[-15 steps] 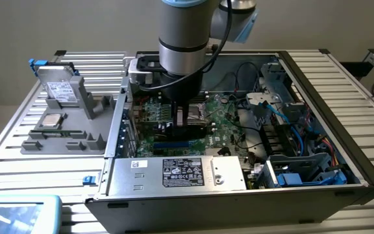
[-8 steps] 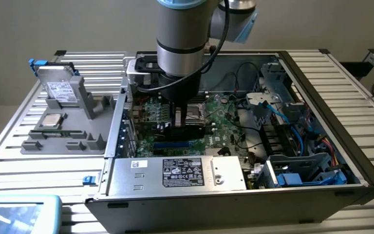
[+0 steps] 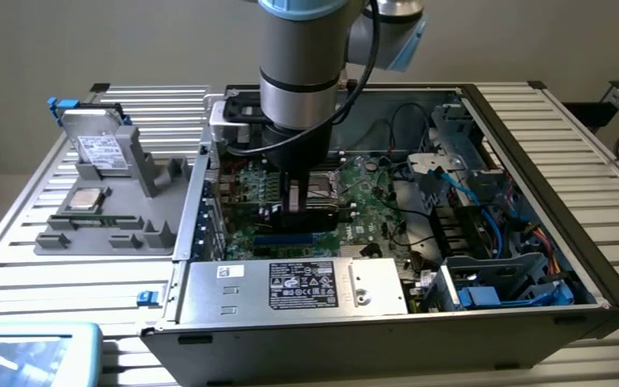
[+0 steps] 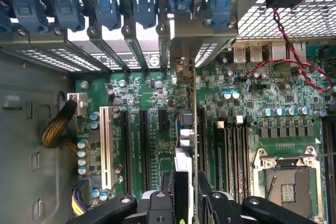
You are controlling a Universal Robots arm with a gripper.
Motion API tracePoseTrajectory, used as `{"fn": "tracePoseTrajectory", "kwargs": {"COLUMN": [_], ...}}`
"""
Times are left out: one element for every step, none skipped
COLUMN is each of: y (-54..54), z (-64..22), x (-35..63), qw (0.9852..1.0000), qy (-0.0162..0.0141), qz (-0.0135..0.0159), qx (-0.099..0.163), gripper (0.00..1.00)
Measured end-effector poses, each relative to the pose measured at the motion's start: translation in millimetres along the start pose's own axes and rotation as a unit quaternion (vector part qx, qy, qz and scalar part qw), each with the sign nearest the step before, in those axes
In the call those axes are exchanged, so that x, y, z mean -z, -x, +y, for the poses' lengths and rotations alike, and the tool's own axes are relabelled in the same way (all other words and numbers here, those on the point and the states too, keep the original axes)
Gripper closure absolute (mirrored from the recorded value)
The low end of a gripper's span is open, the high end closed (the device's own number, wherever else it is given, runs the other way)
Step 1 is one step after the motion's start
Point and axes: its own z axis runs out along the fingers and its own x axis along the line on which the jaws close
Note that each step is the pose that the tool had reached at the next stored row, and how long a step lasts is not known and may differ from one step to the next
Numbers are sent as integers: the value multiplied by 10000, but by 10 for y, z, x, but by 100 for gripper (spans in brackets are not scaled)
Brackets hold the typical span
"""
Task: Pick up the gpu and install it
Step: 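Insert the gpu into the slot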
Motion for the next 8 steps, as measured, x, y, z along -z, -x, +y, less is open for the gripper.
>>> {"fn": "tracePoseTrajectory", "kwargs": {"y": [0,0,-1,-1,-1,-1,-1,0], "z": [0,1,1,1,2,2,3,3], "x": [-8,-13,-14,-14,-15,-18,-23,-27], "qw": [10000,10000,10000,10000,10000,10000,10000,10000], "qy": [23,38,41,41,41,41,41,46], "qz": [1,1,3,3,2,0,-1,-2], "qx": [-1,-1,-2,-2,-2,-2,-2,-2], "gripper": [72,72,72,72,72,72,72,72]}}
